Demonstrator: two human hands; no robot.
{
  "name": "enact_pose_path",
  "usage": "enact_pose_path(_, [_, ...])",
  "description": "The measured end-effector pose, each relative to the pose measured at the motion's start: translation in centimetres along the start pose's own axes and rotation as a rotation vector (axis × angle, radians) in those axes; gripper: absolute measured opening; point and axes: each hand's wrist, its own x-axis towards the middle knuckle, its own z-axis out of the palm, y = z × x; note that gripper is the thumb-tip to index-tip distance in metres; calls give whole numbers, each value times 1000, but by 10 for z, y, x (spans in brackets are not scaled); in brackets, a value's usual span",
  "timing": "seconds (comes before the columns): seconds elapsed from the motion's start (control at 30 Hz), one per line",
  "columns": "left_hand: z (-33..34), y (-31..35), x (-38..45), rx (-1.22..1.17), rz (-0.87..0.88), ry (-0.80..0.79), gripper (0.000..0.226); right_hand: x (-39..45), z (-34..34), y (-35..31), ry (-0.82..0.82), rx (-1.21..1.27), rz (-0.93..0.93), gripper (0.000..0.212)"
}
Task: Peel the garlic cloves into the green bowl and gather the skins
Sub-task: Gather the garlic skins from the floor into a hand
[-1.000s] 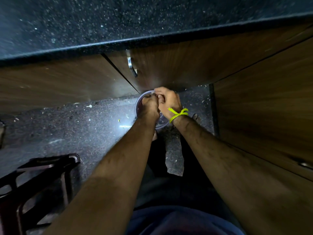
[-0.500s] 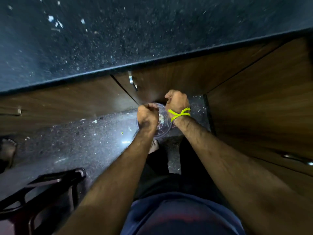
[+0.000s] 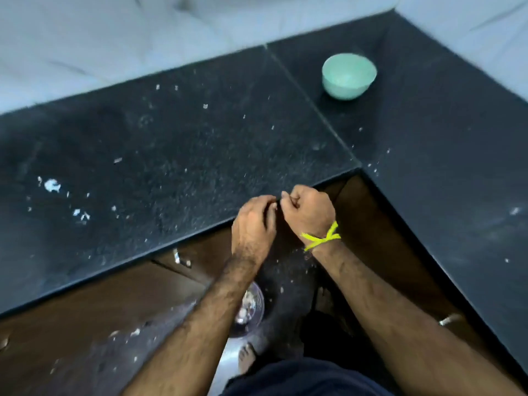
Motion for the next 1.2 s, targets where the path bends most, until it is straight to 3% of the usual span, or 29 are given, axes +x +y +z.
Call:
enact_pose_path(0.1, [16,32,38,9,27,33,19,41,-40,28,67,49,41,43])
enact_pose_path(0.2, [50,64,77,66,4,-90,21,85,-76,69,90,102,110,43])
enact_pose_path(0.37, [98,94,123,139,-90,-259,28,137,-109,132,112,151,179,25])
enact_pose_path(0.53, [124,102,157,149,-191,-273,27,187,-130,158,15,191,219,11])
enact_pose_path(0.83, [154,97,227,47,-222,-250,22,301,-107,147,-134,434,439,26])
enact_pose_path(1.03, [166,80,273,-98,-218,-169,28,359,-75,132,-221,541,642,68])
enact_pose_path(1.1, [166,71,290,-122,-213,-144,31,375,-65,128,-173,528,683,65])
enact_pose_path(1.2, [169,59,311,-145,-231,-85,32,389,-56,127,-80,416,679,41])
